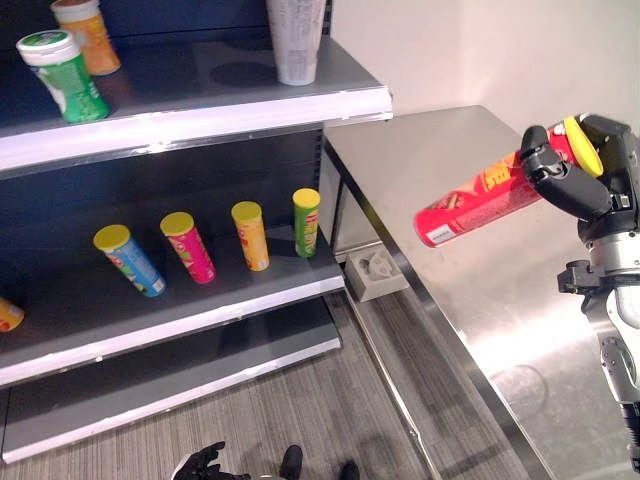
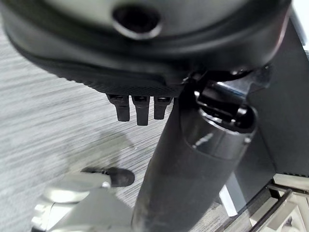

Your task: Put the goods on the table back onto the shelves and tidy them up.

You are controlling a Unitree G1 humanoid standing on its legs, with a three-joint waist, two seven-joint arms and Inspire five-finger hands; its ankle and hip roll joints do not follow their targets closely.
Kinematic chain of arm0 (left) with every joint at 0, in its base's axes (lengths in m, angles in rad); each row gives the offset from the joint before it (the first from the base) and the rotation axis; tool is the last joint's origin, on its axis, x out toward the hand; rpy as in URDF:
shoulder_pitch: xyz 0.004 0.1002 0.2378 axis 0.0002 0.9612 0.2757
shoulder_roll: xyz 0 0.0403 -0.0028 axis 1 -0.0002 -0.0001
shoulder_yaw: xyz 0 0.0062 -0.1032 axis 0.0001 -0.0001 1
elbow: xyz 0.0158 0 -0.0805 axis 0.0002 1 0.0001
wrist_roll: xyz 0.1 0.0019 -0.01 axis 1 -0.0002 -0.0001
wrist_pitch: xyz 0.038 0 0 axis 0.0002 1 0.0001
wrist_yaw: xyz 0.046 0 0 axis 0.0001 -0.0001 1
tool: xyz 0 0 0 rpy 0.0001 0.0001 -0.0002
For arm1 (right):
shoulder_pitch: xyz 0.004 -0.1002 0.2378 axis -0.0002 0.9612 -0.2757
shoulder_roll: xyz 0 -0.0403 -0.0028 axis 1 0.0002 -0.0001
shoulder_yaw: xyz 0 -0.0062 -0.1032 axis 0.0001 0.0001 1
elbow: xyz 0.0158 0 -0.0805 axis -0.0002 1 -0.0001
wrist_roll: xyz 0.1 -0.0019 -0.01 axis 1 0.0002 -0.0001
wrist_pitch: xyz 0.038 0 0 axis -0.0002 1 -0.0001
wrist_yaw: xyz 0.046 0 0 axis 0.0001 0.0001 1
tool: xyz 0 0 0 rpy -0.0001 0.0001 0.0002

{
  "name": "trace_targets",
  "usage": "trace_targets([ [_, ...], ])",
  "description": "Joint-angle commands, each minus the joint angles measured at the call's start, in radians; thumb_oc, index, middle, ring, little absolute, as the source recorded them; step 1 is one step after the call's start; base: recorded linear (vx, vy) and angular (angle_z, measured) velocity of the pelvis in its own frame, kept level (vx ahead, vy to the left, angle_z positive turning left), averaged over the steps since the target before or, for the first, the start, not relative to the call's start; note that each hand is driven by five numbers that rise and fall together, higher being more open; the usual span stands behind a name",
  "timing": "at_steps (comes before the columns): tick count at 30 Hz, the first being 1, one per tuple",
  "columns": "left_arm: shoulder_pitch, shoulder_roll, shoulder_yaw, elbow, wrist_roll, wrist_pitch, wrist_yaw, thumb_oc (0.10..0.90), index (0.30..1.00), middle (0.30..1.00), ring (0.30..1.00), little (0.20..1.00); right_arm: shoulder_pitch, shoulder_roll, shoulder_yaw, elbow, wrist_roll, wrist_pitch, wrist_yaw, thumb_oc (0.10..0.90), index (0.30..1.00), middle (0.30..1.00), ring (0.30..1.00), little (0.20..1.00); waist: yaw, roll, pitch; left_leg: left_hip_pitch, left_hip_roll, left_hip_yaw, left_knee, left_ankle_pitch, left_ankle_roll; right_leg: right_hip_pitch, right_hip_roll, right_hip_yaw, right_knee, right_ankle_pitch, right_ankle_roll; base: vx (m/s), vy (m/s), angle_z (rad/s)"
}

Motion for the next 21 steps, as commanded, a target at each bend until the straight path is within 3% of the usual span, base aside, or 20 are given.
trace_targets([
  [1,-0.040,0.068,-0.010,-0.018,-0.001,-0.030,0.004,0.800,0.900,0.900,0.900,0.900,-0.136,-0.018,-0.089,-0.105,0.067,-0.137,0.027,0.400,0.300,0.300,0.300,0.300,0.041,-0.032,-0.039,-0.069,0.129,0.000,0.013,-0.018,-0.100,0.010,-0.050,0.028,0.015,-0.110,0.065,-0.10,-0.111,0.44],
  [4,-0.043,0.062,-0.003,-0.008,-0.005,-0.032,0.003,0.800,0.900,0.900,0.900,0.900,-0.113,-0.013,-0.086,-0.160,0.090,-0.142,0.064,0.400,0.300,0.300,0.300,0.300,0.055,-0.019,0.007,-0.137,0.127,-0.028,0.039,0.027,-0.118,0.019,-0.027,-0.010,0.010,-0.117,0.045,-0.26,-0.134,0.88],
  [5,-0.048,0.055,-0.005,-0.013,0.003,-0.032,0.000,0.800,0.900,0.900,0.900,0.900,-0.090,-0.017,-0.100,-0.186,0.070,-0.141,0.063,0.400,0.300,0.300,0.300,0.300,0.041,-0.019,0.033,-0.192,0.142,0.072,0.105,0.012,-0.109,0.015,-0.043,-0.056,0.020,-0.117,0.043,-0.30,0.024,1.06],
  [6,-0.042,0.049,0.001,-0.014,0.009,-0.033,-0.003,0.800,0.900,0.900,0.900,0.900,-0.084,-0.007,-0.092,-0.201,0.055,-0.138,0.066,0.400,0.300,0.300,0.300,0.300,0.040,-0.018,0.034,-0.189,0.165,0.119,0.137,-0.007,-0.099,0.009,-0.053,-0.078,0.025,-0.109,0.042,-0.29,0.112,1.38],
  [8,-0.045,0.047,0.011,-0.010,0.020,-0.040,-0.001,0.800,0.900,0.900,0.900,0.900,-0.072,-0.022,-0.091,-0.228,0.009,-0.133,0.070,0.400,0.300,0.300,0.300,0.300,0.023,-0.019,0.039,-0.160,0.218,0.123,0.181,-0.032,-0.100,-0.005,-0.093,-0.120,0.040,-0.091,0.049,-0.13,0.135,1.52],
  [9,-0.046,0.047,0.011,-0.010,0.021,-0.040,-0.001,0.800,0.900,0.900,0.900,0.900,-0.073,-0.022,-0.091,-0.229,0.009,-0.133,0.069,0.400,0.300,0.300,0.300,0.300,0.020,-0.018,0.038,-0.165,0.216,0.120,0.180,-0.027,-0.099,-0.008,-0.094,-0.123,0.041,-0.087,0.050,-0.09,0.191,1.03],
  [10,-0.045,0.050,0.013,-0.021,0.023,-0.044,0.002,0.800,0.900,0.900,0.900,0.900,-0.063,-0.033,-0.085,-0.239,0.003,-0.133,0.082,0.400,0.300,0.300,0.300,0.300,0.007,-0.014,0.041,-0.123,0.296,0.140,0.193,-0.038,-0.110,-0.017,-0.123,-0.146,0.048,-0.082,0.059,-0.06,0.139,0.67],
  [11,-0.045,0.050,0.013,-0.021,0.023,-0.044,0.002,0.800,0.900,0.900,0.900,0.900,-0.063,-0.033,-0.085,-0.239,0.003,-0.133,0.082,0.400,0.300,0.300,0.300,0.300,0.007,-0.014,0.041,-0.123,0.296,0.140,0.193,-0.038,-0.110,-0.017,-0.123,-0.146,0.048,-0.082,0.059,-0.07,0.449,0.70],
  [12,-0.048,0.049,0.010,-0.031,0.033,-0.053,0.005,0.800,0.900,0.900,0.900,0.900,-0.045,-0.047,-0.076,-0.241,-0.021,-0.125,0.093,0.400,0.300,0.300,0.300,0.300,-0.018,0.004,0.034,-0.062,0.393,0.153,0.201,-0.016,-0.139,-0.023,-0.167,-0.172,0.054,-0.068,0.082,-0.01,0.584,0.58],
  [13,-0.042,0.049,0.006,-0.041,0.037,-0.057,0.008,0.800,0.900,0.900,0.900,0.900,-0.034,-0.040,-0.074,-0.251,-0.025,-0.116,0.099,0.400,0.300,0.300,0.300,0.300,-0.025,0.024,0.025,-0.042,0.405,0.111,0.210,0.014,-0.170,-0.023,-0.197,-0.171,0.051,-0.044,0.107,0.04,0.851,0.61],
  [15,-0.036,0.048,-0.003,-0.056,0.041,-0.062,0.001,0.800,0.900,0.900,0.900,0.900,-0.019,-0.026,-0.077,-0.262,-0.026,-0.107,0.113,0.400,0.300,0.300,0.300,0.300,-0.042,0.057,-0.002,-0.014,0.381,0.103,0.150,-0.064,-0.183,-0.019,-0.240,-0.177,0.041,-0.010,0.141,0.05,0.724,0.55],
  [16,-0.037,0.053,-0.013,-0.067,0.064,-0.066,-0.004,0.800,0.900,0.900,0.900,0.900,-0.002,-0.017,-0.080,-0.272,-0.057,-0.094,0.116,0.400,0.300,0.300,0.300,0.300,-0.043,0.068,-0.011,-0.012,0.344,0.125,0.138,-0.118,-0.173,-0.034,-0.296,-0.175,0.043,0.026,0.168,-0.03,0.675,0.52],
  [18,-0.055,0.069,-0.022,-0.069,0.072,-0.067,-0.002,0.800,0.900,0.900,0.900,0.900,-0.002,0.000,-0.071,-0.277,-0.095,-0.086,0.103,0.400,0.300,0.300,0.300,0.300,-0.044,0.059,-0.004,-0.027,0.283,0.128,0.142,-0.158,-0.142,-0.064,-0.365,-0.167,0.058,0.080,0.195,-0.06,0.568,0.39],
  [20,-0.055,0.079,-0.016,-0.074,0.076,-0.068,-0.001,0.800,0.900,0.900,0.900,0.900,-0.002,0.015,-0.071,-0.288,-0.114,-0.080,0.100,0.400,0.300,0.300,0.300,0.300,-0.043,0.053,-0.003,-0.025,0.253,0.138,0.132,-0.172,-0.123,-0.084,-0.396,-0.160,0.062,0.101,0.205,-0.10,0.433,0.13],
  [21,-0.056,0.101,0.008,-0.070,0.075,-0.069,0.009,0.800,0.900,0.900,0.900,0.900,-0.032,0.042,-0.024,-0.296,-0.178,-0.075,0.085,0.400,0.300,0.300,0.300,0.300,-0.035,0.046,0.017,-0.015,0.188,0.186,0.106,-0.191,-0.081,-0.143,-0.465,-0.175,0.073,0.209,0.224,-0.14,0.424,0.16],
])
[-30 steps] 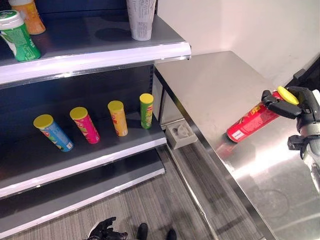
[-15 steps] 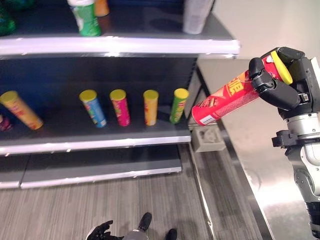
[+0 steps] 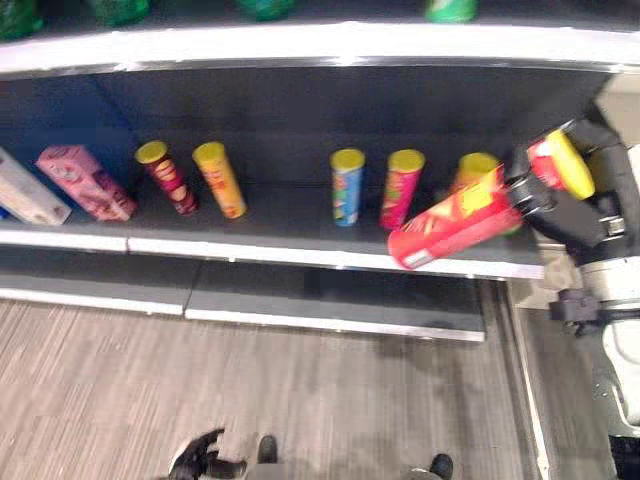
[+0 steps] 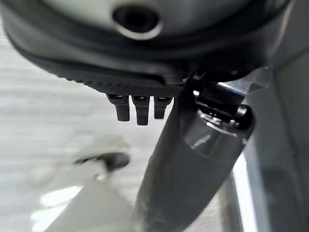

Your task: Put the goods on the table back onto the shelves and tidy them up.

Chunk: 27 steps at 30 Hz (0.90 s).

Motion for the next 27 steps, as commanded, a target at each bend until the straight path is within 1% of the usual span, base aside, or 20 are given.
trace_targets([
  [1,0.068,0.036,0.025,-0.043,0.029,-0.042,0.011,0.800,0.900,0.900,0.900,0.900,-0.185,-0.078,-0.022,-0.101,-0.055,-0.089,-0.040,0.400,0.300,0.300,0.300,0.300,0.021,0.007,-0.092,0.058,0.045,0.031,-0.118,-0.032,0.034,-0.074,0.042,0.028,-0.062,-0.060,0.160,-0.25,0.661,-0.30],
  [2,0.068,0.045,0.046,-0.043,0.018,-0.036,0.019,0.800,0.900,0.900,0.900,0.900,-0.210,-0.068,0.021,-0.105,-0.085,-0.085,-0.049,0.400,0.300,0.300,0.300,0.300,0.032,0.017,-0.075,0.048,0.026,0.064,-0.124,-0.024,0.053,-0.093,0.063,0.010,-0.023,-0.100,0.137,-0.17,0.353,-0.37],
  [3,0.064,0.049,0.051,-0.044,0.014,-0.035,0.018,0.800,0.900,0.900,0.900,0.900,-0.214,-0.066,0.032,-0.106,-0.091,-0.081,-0.043,0.400,0.300,0.300,0.300,0.300,0.028,0.016,-0.071,0.039,0.012,0.070,-0.132,-0.010,0.061,-0.104,0.096,0.037,0.007,-0.133,0.120,-0.16,0.348,-0.33],
  [4,0.064,0.049,0.051,-0.044,0.014,-0.035,0.018,0.800,0.900,0.900,0.900,0.900,-0.214,-0.066,0.032,-0.105,-0.091,-0.081,-0.043,0.400,0.300,0.300,0.300,0.300,0.028,0.015,-0.072,0.038,0.011,0.071,-0.132,-0.010,0.061,-0.106,0.095,0.037,0.007,-0.133,0.120,-0.07,0.195,0.08],
  [6,0.067,0.050,0.060,-0.045,0.005,-0.031,0.014,0.800,0.900,0.900,0.900,0.900,-0.220,-0.075,0.051,-0.099,-0.102,-0.081,-0.044,0.400,0.300,0.300,0.300,0.300,0.036,0.018,-0.073,0.025,-0.010,0.071,-0.137,0.008,0.080,-0.107,0.204,0.092,0.047,-0.238,0.084,-0.06,0.248,-0.07],
  [7,0.075,0.047,0.061,-0.042,0.004,-0.026,0.010,0.800,0.900,0.900,0.900,0.900,-0.224,-0.077,0.078,-0.100,-0.105,-0.081,-0.034,0.400,0.300,0.300,0.300,0.300,0.043,0.022,-0.069,0.023,-0.029,0.079,-0.142,0.019,0.096,-0.115,0.306,0.104,0.102,-0.324,0.045,-0.06,0.264,-0.10],
  [10,0.071,0.036,0.050,-0.043,0.006,-0.021,0.007,0.800,0.900,0.900,0.900,0.900,-0.238,-0.095,0.116,-0.080,-0.142,-0.082,-0.040,0.400,0.300,0.300,0.300,0.300,0.045,0.002,-0.062,0.036,-0.059,0.082,-0.147,0.018,0.102,-0.110,0.427,0.145,0.092,-0.378,0.002,0.01,0.102,-0.30],
  [11,0.078,0.023,0.041,-0.059,0.005,-0.022,-0.003,0.800,0.900,0.900,0.900,0.900,-0.237,-0.106,0.118,-0.082,-0.164,-0.079,-0.043,0.400,0.300,0.300,0.300,0.300,0.040,-0.014,-0.063,0.032,-0.082,0.061,-0.134,0.012,0.105,-0.087,0.456,0.209,0.022,-0.356,-0.005,0.12,-0.006,-0.07],
  [13,0.083,0.005,0.040,-0.068,-0.007,-0.024,0.001,0.800,0.900,0.900,0.900,0.900,-0.237,-0.104,0.131,-0.079,-0.171,-0.084,-0.055,0.400,0.300,0.300,0.300,0.300,0.042,-0.022,-0.064,0.029,-0.088,0.058,-0.110,-0.007,0.104,-0.064,0.466,0.228,-0.028,-0.326,-0.003,0.11,-0.039,0.07],
  [15,0.086,-0.004,0.035,-0.078,-0.007,-0.025,-0.001,0.800,0.900,0.900,0.900,0.900,-0.228,-0.110,0.124,-0.080,-0.185,-0.085,-0.060,0.400,0.300,0.300,0.300,0.300,0.039,-0.025,-0.063,0.024,-0.088,0.055,-0.078,-0.023,0.103,-0.052,0.469,0.228,-0.047,-0.320,-0.002,0.08,-0.056,0.02],
  [16,0.087,-0.011,0.018,-0.098,-0.005,-0.025,-0.005,0.800,0.900,0.900,0.900,0.900,-0.213,-0.113,0.111,-0.081,-0.191,-0.086,-0.064,0.400,0.300,0.300,0.300,0.300,0.036,-0.030,-0.045,-0.004,-0.100,0.047,0.014,-0.049,0.096,-0.037,0.464,0.224,-0.062,-0.318,-0.007,0.04,-0.054,0.18],
  [18,0.089,-0.019,0.014,-0.115,-0.020,-0.023,0.000,0.800,0.900,0.900,0.900,0.900,-0.209,-0.111,0.110,-0.080,-0.205,-0.085,-0.071,0.400,0.300,0.300,0.300,0.300,0.036,-0.031,-0.020,-0.070,-0.103,0.034,0.139,-0.068,0.081,-0.016,0.453,0.220,-0.073,-0.319,-0.014,0.00,-0.008,0.47],
  [19,0.089,-0.020,0.014,-0.115,-0.020,-0.023,0.001,0.800,0.900,0.900,0.900,0.900,-0.210,-0.111,0.112,-0.079,-0.206,-0.085,-0.072,0.400,0.300,0.300,0.300,0.300,0.034,-0.029,-0.020,-0.077,-0.102,0.032,0.151,-0.073,0.080,-0.016,0.454,0.218,-0.074,-0.319,-0.014,0.00,0.059,0.67],
  [20,0.090,-0.028,0.015,-0.119,-0.035,-0.025,0.002,0.800,0.900,0.900,0.900,0.900,-0.207,-0.119,0.113,-0.072,-0.227,-0.080,-0.080,0.400,0.300,0.300,0.300,0.300,0.032,-0.025,-0.015,-0.102,-0.085,0.025,0.166,-0.066,0.067,-0.003,0.448,0.216,-0.085,-0.324,-0.012,0.11,0.104,0.50],
  [22,0.092,-0.030,0.012,-0.110,-0.033,-0.023,0.010,0.800,0.900,0.900,0.900,0.900,-0.206,-0.122,0.116,-0.055,-0.283,-0.066,-0.105,0.400,0.300,0.300,0.300,0.300,0.040,-0.022,-0.027,-0.112,-0.013,0.014,0.079,-0.015,0.060,0.014,0.429,0.208,-0.103,-0.332,0.004,0.19,0.192,0.25],
  [23,0.094,-0.019,0.002,-0.116,-0.029,-0.021,0.014,0.800,0.900,0.900,0.900,0.900,-0.211,-0.114,0.120,-0.045,-0.305,-0.064,-0.129,0.400,0.300,0.300,0.300,0.300,0.052,-0.012,-0.033,-0.133,0.032,-0.030,-0.033,0.048,0.052,0.012,0.423,0.212,-0.110,-0.354,0.012,0.26,0.309,0.09],
  [24,0.093,-0.010,-0.008,-0.116,-0.020,-0.021,0.019,0.800,0.900,0.900,0.900,0.900,-0.211,-0.110,0.114,-0.038,-0.332,-0.064,-0.157,0.400,0.300,0.300,0.300,0.300,0.055,0.007,-0.045,-0.132,0.056,-0.059,-0.140,0.097,0.034,0.016,0.417,0.216,-0.111,-0.378,0.021,0.31,0.424,-0.17],
  [25,0.093,-0.013,-0.010,-0.104,0.004,-0.024,0.027,0.800,0.900,0.900,0.900,0.900,-0.205,-0.105,0.105,-0.045,-0.369,-0.062,-0.163,0.400,0.300,0.300,0.300,0.300,0.052,0.037,-0.059,-0.096,0.067,-0.055,-0.196,0.125,0.013,0.022,0.402,0.215,-0.108,-0.379,0.035,0.22,0.405,-0.67],
  [26,0.088,-0.007,-0.016,-0.105,0.013,-0.025,0.031,0.800,0.900,0.900,0.900,0.900,-0.214,-0.102,0.113,-0.045,-0.386,-0.054,-0.173,0.400,0.300,0.300,0.300,0.300,0.052,0.044,-0.055,-0.105,0.051,-0.050,-0.169,0.123,0.018,0.010,0.380,0.219,-0.097,-0.372,0.044,0.13,0.490,-0.81],
  [27,0.089,0.014,-0.017,-0.113,0.024,-0.029,0.033,0.800,0.900,0.900,0.900,0.900,-0.262,-0.085,0.144,-0.058,-0.425,-0.049,-0.183,0.400,0.300,0.300,0.300,0.300,0.056,0.048,-0.040,-0.103,0.018,-0.027,-0.141,0.097,0.035,-0.022,0.337,0.252,-0.075,-0.347,0.053,0.02,0.422,-0.78],
])
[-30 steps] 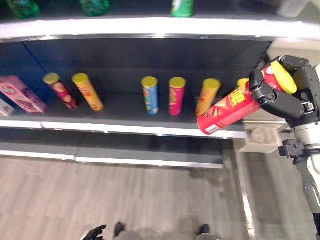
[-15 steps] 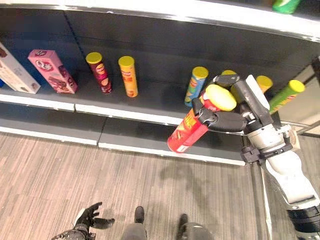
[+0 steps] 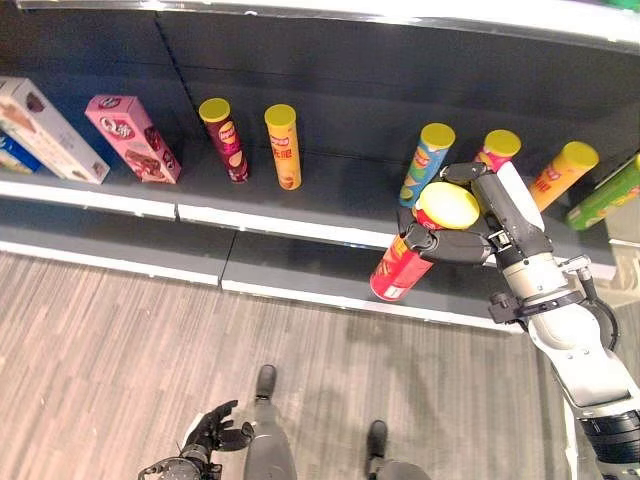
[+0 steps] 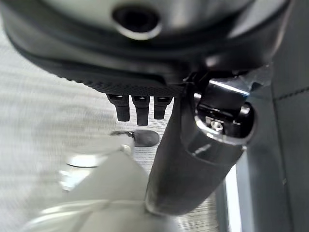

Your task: Put the goods on the table back onto the shelves and tidy them up.

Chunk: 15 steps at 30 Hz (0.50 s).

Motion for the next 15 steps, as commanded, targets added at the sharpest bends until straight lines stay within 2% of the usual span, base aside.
trace_targets([
  [1,0.018,0.113,-0.002,-0.032,0.043,-0.032,0.034,0.800,0.900,0.900,0.900,0.900,-0.175,-0.015,-0.027,-0.140,-0.072,-0.073,-0.099,0.400,0.300,0.300,0.300,0.300,0.045,-0.062,-0.069,0.006,-0.078,0.077,0.098,-0.151,0.052,-0.096,-0.076,0.064,0.057,-0.039,0.021,0.01,0.391,-0.49],
  [6,0.019,0.115,0.019,-0.022,0.032,-0.030,0.057,0.800,0.900,0.900,0.900,0.900,-0.232,-0.010,0.026,-0.115,-0.170,-0.055,-0.133,0.400,0.300,0.300,0.300,0.300,0.061,-0.083,-0.061,-0.020,-0.086,0.110,0.129,-0.175,0.074,-0.129,-0.103,0.077,0.038,0.004,0.039,0.00,0.057,-0.28],
  [15,0.025,0.103,-0.005,-0.063,0.030,-0.030,0.059,0.800,0.900,0.900,0.900,0.900,-0.252,-0.012,0.064,-0.086,-0.212,-0.045,-0.144,0.400,0.300,0.300,0.300,0.300,0.060,-0.095,-0.048,-0.013,-0.073,0.102,0.110,-0.168,0.069,-0.133,-0.095,0.067,0.039,0.001,0.041,0.01,-0.034,0.00],
])
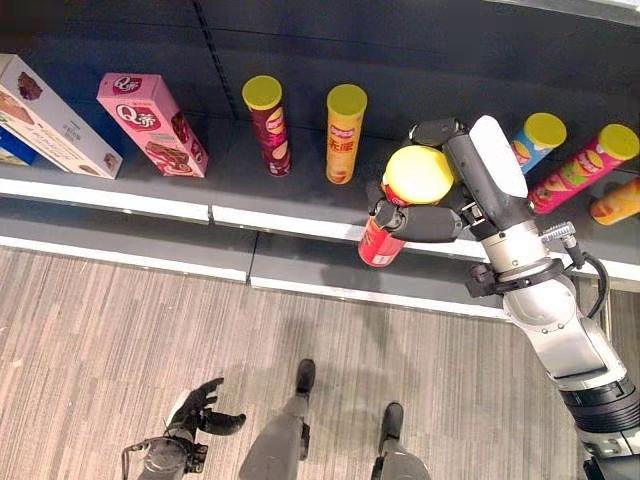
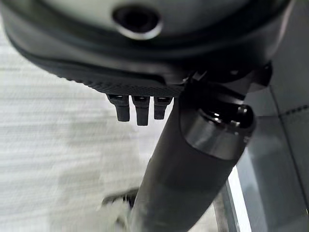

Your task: Put the goods on the table back onto the shelves and tidy them up.

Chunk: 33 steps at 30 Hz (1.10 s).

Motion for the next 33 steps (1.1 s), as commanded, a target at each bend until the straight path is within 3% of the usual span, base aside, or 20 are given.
trace_targets([
  [1,0.075,0.026,-0.008,-0.009,0.010,-0.023,0.019,0.800,0.900,0.900,0.900,0.900,-0.075,-0.044,-0.033,-0.050,-0.029,-0.062,-0.093,0.400,0.300,0.300,0.300,0.300,-0.010,0.024,-0.106,-0.013,0.148,-0.028,0.088,-0.151,-0.088,-0.046,0.011,0.024,0.044,-0.036,-0.005,-0.01,-0.074,-0.08],
  [9,0.059,0.063,-0.062,-0.051,0.000,-0.033,0.048,0.800,0.900,0.900,0.900,0.900,-0.318,-0.064,0.106,0.220,-0.295,0.044,-0.263,0.400,0.300,0.300,0.300,0.300,0.041,0.065,-0.086,-0.013,0.141,-0.060,0.054,-0.130,-0.096,-0.047,0.006,-0.007,0.069,-0.053,-0.005,0.00,-0.057,0.07],
  [16,0.048,0.073,-0.103,-0.070,-0.003,-0.040,0.047,0.800,0.900,0.900,0.900,0.900,-0.444,-0.093,0.172,0.380,-0.349,0.090,-0.316,0.400,0.300,0.300,0.300,0.300,0.078,0.103,-0.093,-0.027,0.121,-0.097,0.041,-0.121,-0.093,-0.040,-0.005,-0.042,0.070,-0.057,0.002,0.01,-0.004,0.20],
  [26,0.011,0.091,-0.151,-0.082,0.003,-0.047,0.056,0.800,0.900,0.900,0.900,0.900,-0.512,-0.178,0.191,0.534,-0.320,0.133,-0.385,0.400,0.300,0.300,0.300,0.300,0.115,0.099,-0.083,-0.082,0.102,-0.138,0.028,-0.105,-0.096,-0.054,-0.014,-0.089,0.049,-0.043,0.013,0.01,0.001,0.18],
  [33,0.003,0.090,-0.158,-0.098,-0.001,-0.050,0.062,0.800,0.900,0.900,0.900,0.900,-0.516,-0.187,0.180,0.566,-0.317,0.146,-0.409,0.400,0.300,0.300,0.300,0.300,0.126,0.091,-0.087,-0.096,0.101,-0.149,0.027,-0.103,-0.098,-0.053,-0.014,-0.101,0.042,-0.044,0.014,0.00,0.000,0.00],
])
